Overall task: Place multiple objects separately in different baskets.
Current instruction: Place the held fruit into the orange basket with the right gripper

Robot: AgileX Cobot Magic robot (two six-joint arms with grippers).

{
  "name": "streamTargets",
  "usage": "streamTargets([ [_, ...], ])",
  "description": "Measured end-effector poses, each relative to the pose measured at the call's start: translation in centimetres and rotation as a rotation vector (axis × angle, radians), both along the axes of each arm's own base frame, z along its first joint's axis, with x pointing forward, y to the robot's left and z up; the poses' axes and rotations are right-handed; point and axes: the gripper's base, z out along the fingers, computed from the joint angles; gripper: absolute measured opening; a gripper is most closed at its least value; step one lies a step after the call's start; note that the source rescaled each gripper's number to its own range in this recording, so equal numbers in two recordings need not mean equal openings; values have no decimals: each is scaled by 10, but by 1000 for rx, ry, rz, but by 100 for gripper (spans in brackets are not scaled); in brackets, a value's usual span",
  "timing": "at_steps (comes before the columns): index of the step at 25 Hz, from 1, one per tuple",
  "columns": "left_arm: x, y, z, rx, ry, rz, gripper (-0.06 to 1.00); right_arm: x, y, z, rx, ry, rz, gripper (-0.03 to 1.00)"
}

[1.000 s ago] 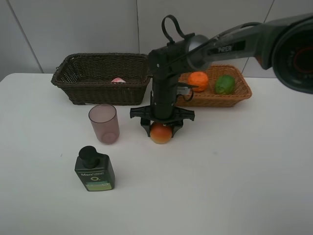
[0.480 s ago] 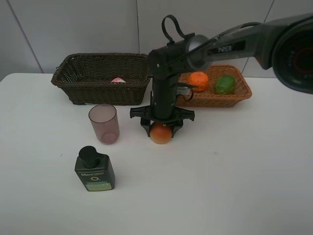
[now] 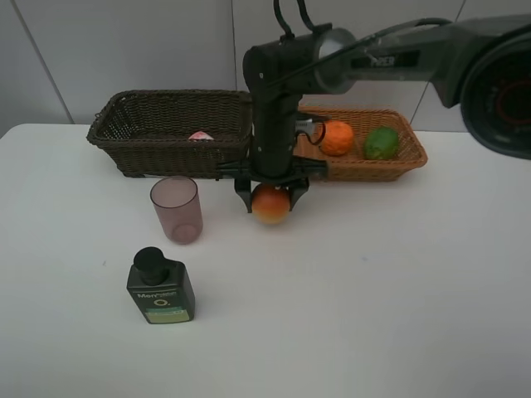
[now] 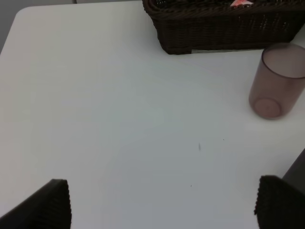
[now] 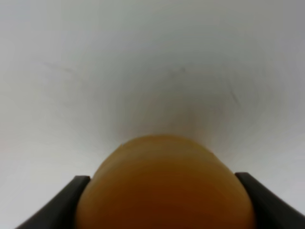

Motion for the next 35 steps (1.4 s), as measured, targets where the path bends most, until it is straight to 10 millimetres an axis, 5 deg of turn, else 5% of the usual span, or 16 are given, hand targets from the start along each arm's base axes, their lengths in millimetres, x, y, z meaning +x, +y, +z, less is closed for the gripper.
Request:
streamTargets([
  [9, 0, 0, 0, 0, 0, 0, 100, 47, -17, 62, 55, -212, 82, 45],
  [15, 0, 0, 0, 0, 0, 0, 100, 74, -50, 70, 38, -309, 33, 45],
  [23, 0, 0, 0, 0, 0, 0, 100, 96, -65, 55, 47, -391, 20, 45],
  [31, 0, 0, 0, 0, 0, 0, 100, 96, -71, 21, 28, -370, 37, 46],
  [35, 0, 0, 0, 0, 0, 0, 100, 95, -72, 17, 23, -360, 37, 77],
])
